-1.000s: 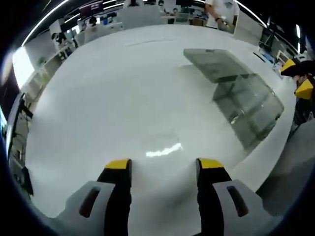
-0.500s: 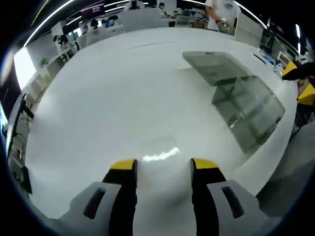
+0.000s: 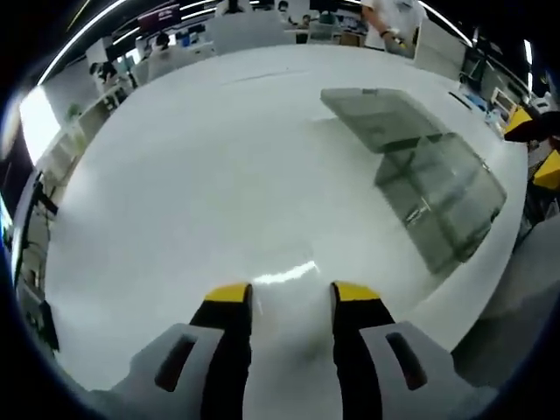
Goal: Insert the divider into the dual guide fixture by aligning both edges with the guide slots and pushing it downward to the bottom, including one-sided entry, uneven engagement, binding, and posture correction.
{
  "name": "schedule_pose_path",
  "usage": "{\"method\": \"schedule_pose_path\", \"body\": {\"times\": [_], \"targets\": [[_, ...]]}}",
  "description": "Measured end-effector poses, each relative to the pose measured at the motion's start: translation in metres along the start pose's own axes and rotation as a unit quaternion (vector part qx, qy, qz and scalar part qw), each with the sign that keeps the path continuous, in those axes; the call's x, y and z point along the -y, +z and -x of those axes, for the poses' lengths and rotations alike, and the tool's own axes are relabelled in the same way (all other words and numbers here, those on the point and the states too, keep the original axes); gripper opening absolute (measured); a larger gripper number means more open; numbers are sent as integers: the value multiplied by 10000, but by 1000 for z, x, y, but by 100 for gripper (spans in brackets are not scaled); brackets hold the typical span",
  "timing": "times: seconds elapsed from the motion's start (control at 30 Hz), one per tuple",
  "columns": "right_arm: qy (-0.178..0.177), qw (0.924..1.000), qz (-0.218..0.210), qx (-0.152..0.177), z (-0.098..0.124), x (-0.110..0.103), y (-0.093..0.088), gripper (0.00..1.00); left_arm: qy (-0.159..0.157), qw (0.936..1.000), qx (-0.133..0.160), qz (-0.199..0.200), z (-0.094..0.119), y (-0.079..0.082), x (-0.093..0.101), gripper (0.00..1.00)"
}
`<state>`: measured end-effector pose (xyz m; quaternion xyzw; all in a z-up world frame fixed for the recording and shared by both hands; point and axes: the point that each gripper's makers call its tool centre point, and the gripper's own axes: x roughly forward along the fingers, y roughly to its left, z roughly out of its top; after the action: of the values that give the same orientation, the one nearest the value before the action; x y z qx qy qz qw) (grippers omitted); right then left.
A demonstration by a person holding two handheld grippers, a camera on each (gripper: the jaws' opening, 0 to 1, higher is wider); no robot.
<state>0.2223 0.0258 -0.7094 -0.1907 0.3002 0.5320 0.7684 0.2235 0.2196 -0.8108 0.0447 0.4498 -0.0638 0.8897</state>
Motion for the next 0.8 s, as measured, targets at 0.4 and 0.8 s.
{"method": "schedule_pose_path", "body": {"times": [0.4,0.8], "targets": [[67,10000,53,-38,0,-2,0,26,-41,9999,57,-81,0,1,-1,31],[103,9999,118,-25,-1,-5,4,26,-83,9999,27,-85,5,-3,-1,30]]}}
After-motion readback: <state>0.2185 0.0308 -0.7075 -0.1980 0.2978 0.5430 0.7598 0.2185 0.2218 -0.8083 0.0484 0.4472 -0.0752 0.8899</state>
